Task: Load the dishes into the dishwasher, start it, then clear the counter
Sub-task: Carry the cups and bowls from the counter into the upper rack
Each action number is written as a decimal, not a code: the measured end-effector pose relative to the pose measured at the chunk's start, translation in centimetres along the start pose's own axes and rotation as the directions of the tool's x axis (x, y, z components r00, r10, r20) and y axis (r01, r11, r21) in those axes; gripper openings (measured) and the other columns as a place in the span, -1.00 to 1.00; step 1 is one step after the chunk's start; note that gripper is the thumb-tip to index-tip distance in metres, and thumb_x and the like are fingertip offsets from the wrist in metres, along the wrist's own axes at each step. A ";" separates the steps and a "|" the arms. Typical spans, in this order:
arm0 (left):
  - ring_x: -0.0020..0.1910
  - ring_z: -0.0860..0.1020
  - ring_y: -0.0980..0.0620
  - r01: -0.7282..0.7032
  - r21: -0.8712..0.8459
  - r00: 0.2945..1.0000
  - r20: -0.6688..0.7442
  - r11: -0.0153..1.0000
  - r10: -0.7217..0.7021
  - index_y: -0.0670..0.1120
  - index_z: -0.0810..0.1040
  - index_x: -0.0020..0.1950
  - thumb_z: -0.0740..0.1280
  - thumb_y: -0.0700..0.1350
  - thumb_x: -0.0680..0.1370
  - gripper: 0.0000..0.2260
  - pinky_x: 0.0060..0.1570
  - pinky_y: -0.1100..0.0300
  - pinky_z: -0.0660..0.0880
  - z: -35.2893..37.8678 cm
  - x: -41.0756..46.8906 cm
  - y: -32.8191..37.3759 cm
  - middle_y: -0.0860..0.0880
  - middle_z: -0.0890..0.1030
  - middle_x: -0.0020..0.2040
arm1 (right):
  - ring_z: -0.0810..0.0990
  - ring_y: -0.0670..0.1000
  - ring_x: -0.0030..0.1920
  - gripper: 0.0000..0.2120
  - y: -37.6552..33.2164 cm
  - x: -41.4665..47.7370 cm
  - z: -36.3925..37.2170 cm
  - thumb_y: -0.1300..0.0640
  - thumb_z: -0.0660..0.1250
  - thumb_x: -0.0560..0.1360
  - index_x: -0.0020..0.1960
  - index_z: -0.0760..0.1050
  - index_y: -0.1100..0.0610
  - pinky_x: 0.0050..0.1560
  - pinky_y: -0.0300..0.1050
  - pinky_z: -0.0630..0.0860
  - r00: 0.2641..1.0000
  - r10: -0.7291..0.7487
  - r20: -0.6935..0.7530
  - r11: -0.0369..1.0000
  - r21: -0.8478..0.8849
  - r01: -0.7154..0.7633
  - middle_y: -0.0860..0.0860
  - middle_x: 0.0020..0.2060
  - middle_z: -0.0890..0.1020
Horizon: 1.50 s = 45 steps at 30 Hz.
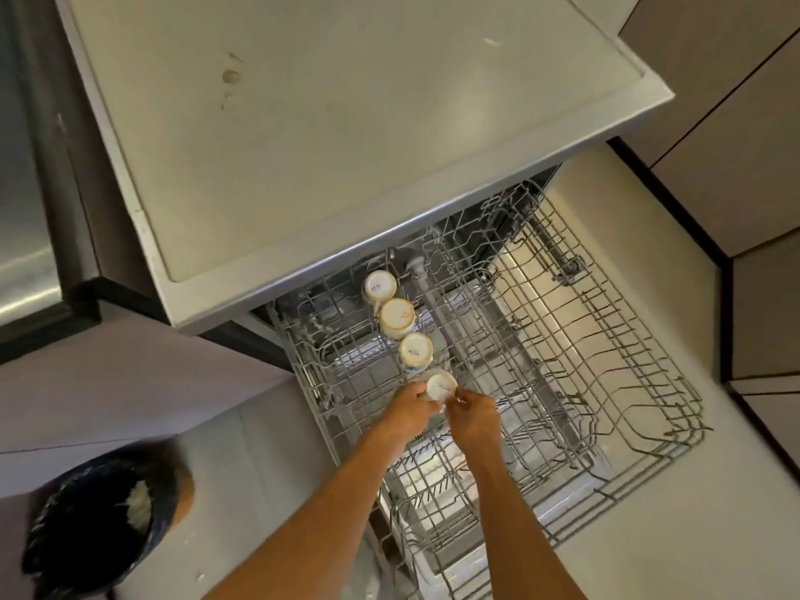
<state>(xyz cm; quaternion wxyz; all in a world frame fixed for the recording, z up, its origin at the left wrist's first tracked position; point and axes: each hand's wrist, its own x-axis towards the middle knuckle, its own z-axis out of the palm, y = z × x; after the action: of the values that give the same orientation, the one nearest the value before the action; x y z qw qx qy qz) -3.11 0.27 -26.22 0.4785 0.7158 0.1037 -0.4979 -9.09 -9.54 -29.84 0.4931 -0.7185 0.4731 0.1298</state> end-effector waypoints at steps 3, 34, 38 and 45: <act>0.14 0.47 0.10 -0.004 -0.005 1.000 0.011 1.000 0.004 -0.04 0.46 0.35 0.29 -0.23 0.58 -0.66 0.13 0.18 0.38 0.2 0.7 0.0 0.03 0.56 0.17 | 0.44 -0.14 -0.32 -0.60 0.3 0.6 0.3 0.20 0.29 0.57 0.40 0.45 0.16 -0.32 -0.28 0.39 0.999 -0.003 0.043 1.000 -0.018 0.004 0.17 0.08 0.68; 0.00 0.49 0.03 -0.297 0.257 0.884 -0.291 0.920 0.367 -0.21 0.42 0.36 0.36 -0.34 0.51 -0.58 -0.07 0.26 0.44 -6.5 -16.0 1.8 -0.17 0.52 0.19 | 0.58 0.12 -0.17 -0.80 -9.6 -14.0 -3.6 0.34 0.33 0.43 0.03 0.62 0.22 -0.21 -0.17 0.52 0.895 -0.369 0.250 0.918 -0.052 0.393 0.11 -0.18 0.64; 0.07 0.57 -0.05 -0.342 0.307 0.791 -0.416 0.888 0.448 -0.08 0.51 0.26 0.43 -0.28 0.44 -0.60 0.02 0.16 0.49 -10.4 -20.2 2.4 -0.09 0.59 0.05 | 0.64 0.08 -0.15 -0.79 -14.4 -17.7 -0.7 0.32 0.34 0.38 -0.03 0.64 0.17 -0.14 0.01 0.61 0.808 -0.500 0.311 0.839 -0.055 0.541 0.08 -0.16 0.68; -0.08 0.56 0.04 -0.379 0.233 0.620 -0.655 0.896 0.433 -0.09 0.55 0.21 0.50 -0.27 0.38 -0.58 -0.04 0.23 0.51 -20.8 -27.6 -0.6 -0.07 0.61 -0.04 | 0.68 0.04 -0.20 -0.76 -20.8 -25.0 7.7 0.27 0.38 0.35 -0.12 0.59 -0.05 -0.13 0.05 0.66 0.628 -0.666 0.403 0.692 0.018 0.722 0.01 -0.24 0.68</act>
<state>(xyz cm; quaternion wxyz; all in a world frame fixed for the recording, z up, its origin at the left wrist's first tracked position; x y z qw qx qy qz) -4.02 26.05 -3.22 0.4780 0.8702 0.0923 -0.0762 -3.13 12.02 -5.01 0.5323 -0.8396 0.0436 0.0996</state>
